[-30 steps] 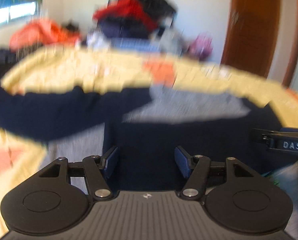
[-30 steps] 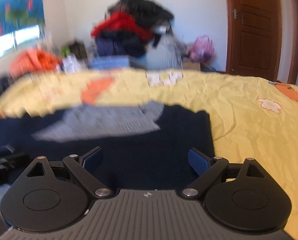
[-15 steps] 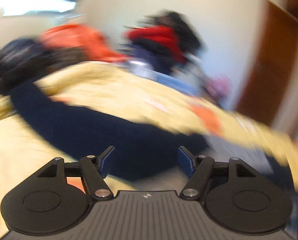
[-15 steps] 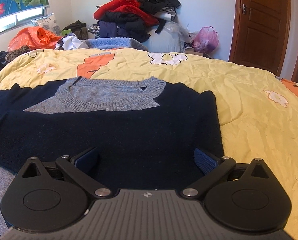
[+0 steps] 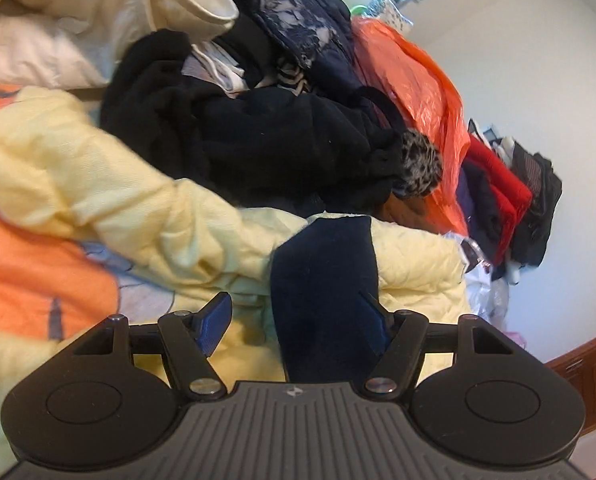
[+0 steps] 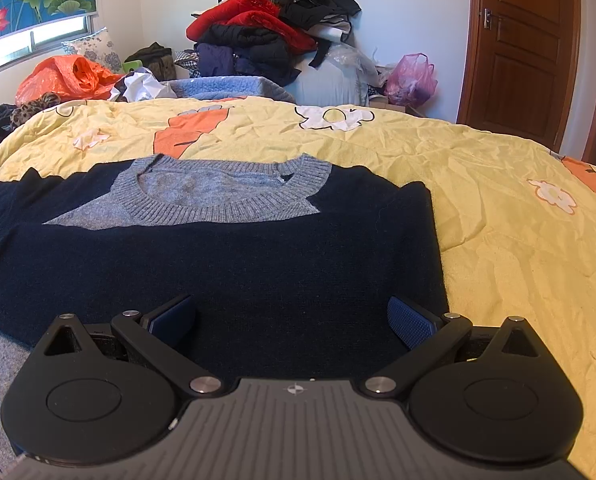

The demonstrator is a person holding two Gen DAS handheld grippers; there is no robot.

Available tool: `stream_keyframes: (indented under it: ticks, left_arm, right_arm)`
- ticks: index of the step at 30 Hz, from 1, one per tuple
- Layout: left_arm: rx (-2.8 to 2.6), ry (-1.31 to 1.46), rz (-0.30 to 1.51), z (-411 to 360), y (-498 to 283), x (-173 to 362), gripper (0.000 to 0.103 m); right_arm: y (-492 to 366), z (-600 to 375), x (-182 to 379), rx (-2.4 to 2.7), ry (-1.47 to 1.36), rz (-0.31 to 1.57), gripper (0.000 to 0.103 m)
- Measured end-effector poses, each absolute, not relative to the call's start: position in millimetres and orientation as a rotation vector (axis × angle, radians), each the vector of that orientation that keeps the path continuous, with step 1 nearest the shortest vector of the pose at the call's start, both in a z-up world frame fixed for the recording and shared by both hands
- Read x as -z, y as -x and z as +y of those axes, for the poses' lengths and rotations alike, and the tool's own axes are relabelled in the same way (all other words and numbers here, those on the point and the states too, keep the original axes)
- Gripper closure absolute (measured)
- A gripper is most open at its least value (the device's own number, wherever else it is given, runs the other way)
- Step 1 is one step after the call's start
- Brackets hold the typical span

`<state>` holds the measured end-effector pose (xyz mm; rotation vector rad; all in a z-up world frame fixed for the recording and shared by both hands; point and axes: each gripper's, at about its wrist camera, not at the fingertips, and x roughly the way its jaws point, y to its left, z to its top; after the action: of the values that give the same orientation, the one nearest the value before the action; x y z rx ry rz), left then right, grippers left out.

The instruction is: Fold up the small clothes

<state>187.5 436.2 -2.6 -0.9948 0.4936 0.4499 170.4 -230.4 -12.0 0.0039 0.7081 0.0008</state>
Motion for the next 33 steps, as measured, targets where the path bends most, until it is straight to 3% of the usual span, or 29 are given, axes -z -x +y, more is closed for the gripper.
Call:
stream_keyframes:
  ticks: [2,3,10,14,17,20,23,29,30,32,33]
  left_arm:
    - [-0.476,0.925,0.503,432,-199,2,0.065]
    - [-0.477,0.896,0.529,430,-205,2,0.092]
    - [-0.59,0.54,0.481,376,-218,-48,0.1]
    - [-0.433,0.149,0.325,259,-197,-98,0.1]
    - [-0.166,-0.095,0.261,144,-160,-98,0.1]
    - [0.112,-0.212,0.39,46,-128,-67,0.099]
    - [0.247,-0.21,0.494,-2,-99,-37,0.096]
    - [0.267,-0.014,0.565,18,-51,-33,0.092]
    - [0.261,0.028,0.562,28,-42,-32,0.083]
    - [0.237,0.078,0.57,40,-39,-23,0.054]
    - [0.206,0.083,0.585,44,-37,-15,0.031]
  right_arm:
    - [-170,-230,12,-0.001,-0.005,0.708,0.0]
    - [-170,-230,12,-0.001,-0.004,0.708,0.0]
    - [-170,-231,11,-0.002,-0.014,0.704,0.0]
    - [-169,-231,11,-0.002,-0.026,0.7,0.0]
    - [-168,-232,11,-0.004,-0.034,0.697,0.0]
    - [-167,-234,10,-0.009,-0.05,0.692,0.0]
    - [-165,-237,9,-0.016,-0.076,0.684,0.0]
    - [-163,-242,9,-0.026,-0.109,0.674,0.0]
    - [-163,-242,9,-0.028,-0.113,0.672,0.0]
    - [-163,-243,9,-0.029,-0.118,0.671,0.0]
    - [-163,-243,8,-0.028,-0.116,0.672,0.0]
